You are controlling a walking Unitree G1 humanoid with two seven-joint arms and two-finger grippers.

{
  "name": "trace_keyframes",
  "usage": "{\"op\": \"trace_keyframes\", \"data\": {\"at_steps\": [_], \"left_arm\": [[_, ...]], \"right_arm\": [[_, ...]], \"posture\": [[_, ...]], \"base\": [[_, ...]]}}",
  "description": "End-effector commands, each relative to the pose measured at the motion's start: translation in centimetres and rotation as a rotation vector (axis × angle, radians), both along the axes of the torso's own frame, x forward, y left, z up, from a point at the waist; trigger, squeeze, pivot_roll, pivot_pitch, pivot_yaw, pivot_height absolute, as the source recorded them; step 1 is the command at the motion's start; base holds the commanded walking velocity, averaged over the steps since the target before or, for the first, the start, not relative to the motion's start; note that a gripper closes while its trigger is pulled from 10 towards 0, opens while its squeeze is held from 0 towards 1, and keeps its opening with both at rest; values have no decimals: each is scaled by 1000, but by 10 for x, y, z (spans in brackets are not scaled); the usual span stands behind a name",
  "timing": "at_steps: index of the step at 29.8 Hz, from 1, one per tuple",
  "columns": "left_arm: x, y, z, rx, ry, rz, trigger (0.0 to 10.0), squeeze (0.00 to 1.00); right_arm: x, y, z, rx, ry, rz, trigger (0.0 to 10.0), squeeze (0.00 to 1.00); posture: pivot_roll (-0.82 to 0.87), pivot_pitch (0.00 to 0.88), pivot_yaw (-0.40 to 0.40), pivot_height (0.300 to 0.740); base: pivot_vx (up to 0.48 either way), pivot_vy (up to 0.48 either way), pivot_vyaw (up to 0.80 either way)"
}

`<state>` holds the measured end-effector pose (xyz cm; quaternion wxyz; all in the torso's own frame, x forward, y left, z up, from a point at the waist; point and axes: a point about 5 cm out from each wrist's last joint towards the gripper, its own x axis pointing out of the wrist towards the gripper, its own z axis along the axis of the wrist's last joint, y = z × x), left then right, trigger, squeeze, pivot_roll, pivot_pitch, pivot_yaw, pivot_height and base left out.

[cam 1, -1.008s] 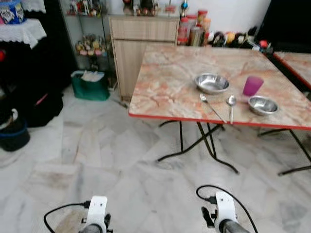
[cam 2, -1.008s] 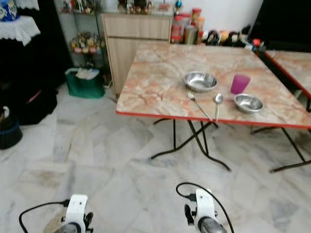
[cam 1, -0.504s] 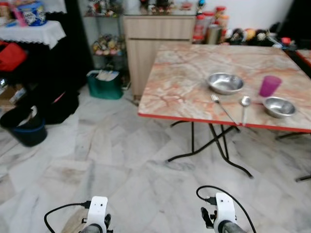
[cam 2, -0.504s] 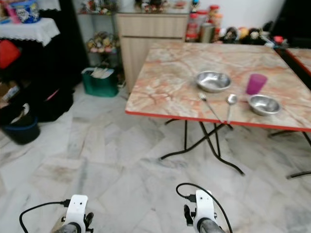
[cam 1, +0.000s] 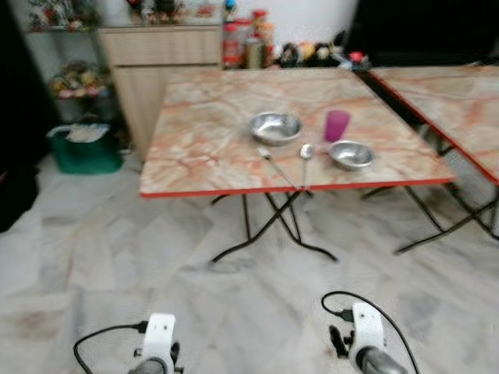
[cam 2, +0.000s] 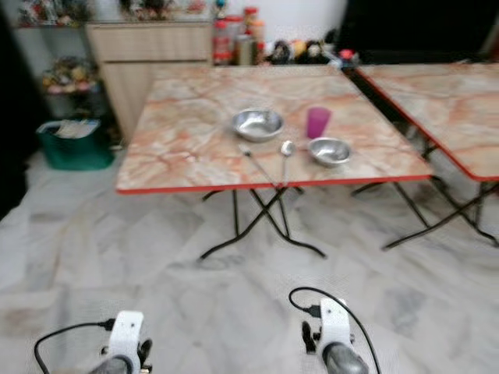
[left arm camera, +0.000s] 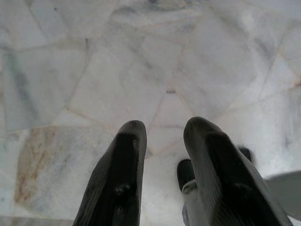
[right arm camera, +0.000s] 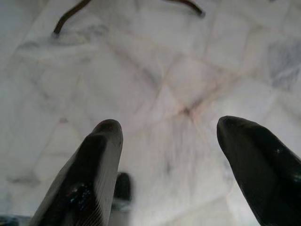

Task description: Setting the table

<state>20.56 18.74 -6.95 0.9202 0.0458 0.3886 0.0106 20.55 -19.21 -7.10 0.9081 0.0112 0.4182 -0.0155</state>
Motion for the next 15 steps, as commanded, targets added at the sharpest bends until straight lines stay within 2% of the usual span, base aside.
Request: {"op": "trace_keyframes", "data": {"at_steps": [1, 5, 15], "left_arm": [[-3, 0, -2, -7, 19, 13, 10000, 0], [-2, 0, -2, -8, 17, 26, 10000, 0], [-1, -2, -2, -12, 20, 38, 10000, 0]], "right_arm": [[2, 0, 1, -6, -3, 10, 10000, 0], [2, 0, 1, -4, -4, 11, 10000, 0], [0, -4, 1, -17, 0, 8, 10000, 0]], "posture": [[-4, 0, -7, 740], [-4, 0, -12, 740], [-13, 0, -18, 740]], "base": [[0, 0, 0], [0, 0, 0], [285, 0, 0]]}}
